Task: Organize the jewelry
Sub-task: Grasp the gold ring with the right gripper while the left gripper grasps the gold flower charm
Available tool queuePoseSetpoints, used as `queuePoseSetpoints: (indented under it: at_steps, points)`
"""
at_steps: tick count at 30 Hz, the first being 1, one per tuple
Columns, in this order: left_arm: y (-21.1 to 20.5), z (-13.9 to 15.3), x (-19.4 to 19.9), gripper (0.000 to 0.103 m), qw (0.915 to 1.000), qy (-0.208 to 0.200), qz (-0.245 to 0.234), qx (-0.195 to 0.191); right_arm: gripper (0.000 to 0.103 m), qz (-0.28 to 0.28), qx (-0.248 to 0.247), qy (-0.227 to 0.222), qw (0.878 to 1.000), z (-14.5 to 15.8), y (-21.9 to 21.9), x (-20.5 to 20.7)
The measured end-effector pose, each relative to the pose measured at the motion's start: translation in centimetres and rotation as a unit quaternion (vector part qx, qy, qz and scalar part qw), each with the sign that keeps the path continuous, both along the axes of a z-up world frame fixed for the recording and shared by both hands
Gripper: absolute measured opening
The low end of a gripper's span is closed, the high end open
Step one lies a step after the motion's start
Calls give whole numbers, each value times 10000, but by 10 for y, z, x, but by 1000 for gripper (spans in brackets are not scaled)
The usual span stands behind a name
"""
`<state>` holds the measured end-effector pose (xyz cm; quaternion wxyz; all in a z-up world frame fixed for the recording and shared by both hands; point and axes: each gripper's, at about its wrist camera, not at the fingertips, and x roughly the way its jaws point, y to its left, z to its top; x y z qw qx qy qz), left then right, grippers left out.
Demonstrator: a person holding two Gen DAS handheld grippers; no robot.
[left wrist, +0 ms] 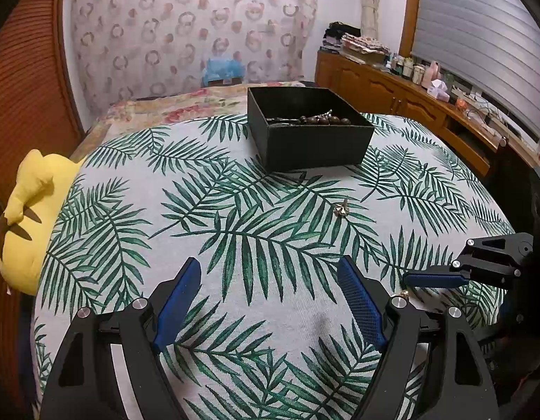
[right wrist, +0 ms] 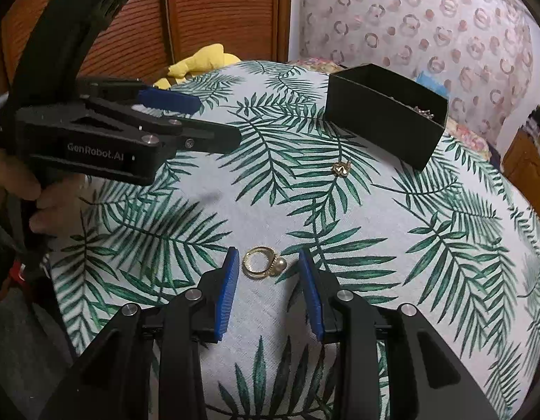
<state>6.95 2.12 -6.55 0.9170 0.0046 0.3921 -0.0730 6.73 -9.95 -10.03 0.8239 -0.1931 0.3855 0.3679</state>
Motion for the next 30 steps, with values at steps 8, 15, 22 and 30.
queuePoseSetpoints:
  at_steps: [8,15,22,30]
  points:
    - [-6,-5,5,77,10000,63,-63,5,27,-30,99,0,9999,3,-9,2]
    - [-20,-9,22,77,9996,153,-218,34,27,-292,252,-35,9993,12,-31,23]
    - [-46,-10,44,74,9985,175,-520,77,28,-637,449,-84,9969,21,-60,53]
    - [-70,-17,69,41,9959,340,-817,188,28,-797,566,-78,9952,24,-78,79]
